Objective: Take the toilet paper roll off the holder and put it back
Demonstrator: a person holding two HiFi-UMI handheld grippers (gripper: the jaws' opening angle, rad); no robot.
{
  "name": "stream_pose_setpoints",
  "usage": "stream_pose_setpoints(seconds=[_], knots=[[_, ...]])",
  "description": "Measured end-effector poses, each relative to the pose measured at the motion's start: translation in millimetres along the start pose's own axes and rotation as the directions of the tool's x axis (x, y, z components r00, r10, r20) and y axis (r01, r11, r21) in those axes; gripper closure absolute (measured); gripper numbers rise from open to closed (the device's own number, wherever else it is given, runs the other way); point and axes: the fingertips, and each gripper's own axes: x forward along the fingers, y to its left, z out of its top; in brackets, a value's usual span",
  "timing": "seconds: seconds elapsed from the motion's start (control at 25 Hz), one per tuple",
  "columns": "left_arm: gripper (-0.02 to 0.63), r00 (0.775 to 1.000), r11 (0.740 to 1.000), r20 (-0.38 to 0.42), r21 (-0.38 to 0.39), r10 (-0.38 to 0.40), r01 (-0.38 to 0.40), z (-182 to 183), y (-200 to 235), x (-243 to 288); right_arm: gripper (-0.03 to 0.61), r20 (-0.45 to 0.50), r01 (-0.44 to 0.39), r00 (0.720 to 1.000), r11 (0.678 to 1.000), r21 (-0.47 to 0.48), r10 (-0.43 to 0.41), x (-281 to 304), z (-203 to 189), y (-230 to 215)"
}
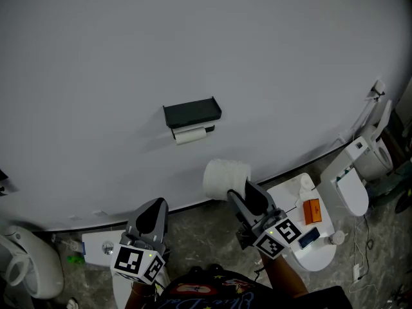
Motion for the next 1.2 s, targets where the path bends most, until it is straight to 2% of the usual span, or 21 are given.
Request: stream_pose_setpoints(seconds=[0.12,0.36,0.68,0.88,1.04,1.2], knots=[[0.615,1.000,1.000,0.002,0.002,0.007,-0.007,0.9,2.8,-2.1,0.390,0.004,-0.001,1.000,1.000,-0.023,0.001,9.4,9.5,-6.3],[0.615,1.000,1.000,0.004,0.004,0.025,-0.025,0.4,8.4,-9.9,0.390,0.029,-0.011,0.999,0.992,-0.129,0.015,45.0,48.4,-26.6],[0.615,0.999,0.999,0.005,0.008,0.050,-0.050,-0.5,14.6,-16.0,0.388,0.019,-0.031,0.999,0.982,-0.184,0.035,106.2,97.1,-53.9],[0.615,0.998,0.998,0.007,0.004,0.069,-0.069,-0.3,20.1,-20.4,0.388,-0.046,-0.054,0.998,0.965,-0.257,0.044,152.6,122.2,-59.6],[0.615,0.995,0.995,0.008,-0.002,0.099,-0.099,-0.7,27.2,-27.4,0.388,-0.104,-0.083,0.993,0.925,-0.371,0.047,178.7,128.5,-54.7],[0.615,0.992,0.992,0.014,-0.006,0.124,-0.124,-0.4,34.2,-33.2,0.388,-0.229,-0.144,0.971,0.921,-0.361,0.062,201.0,114.1,-54.0]])
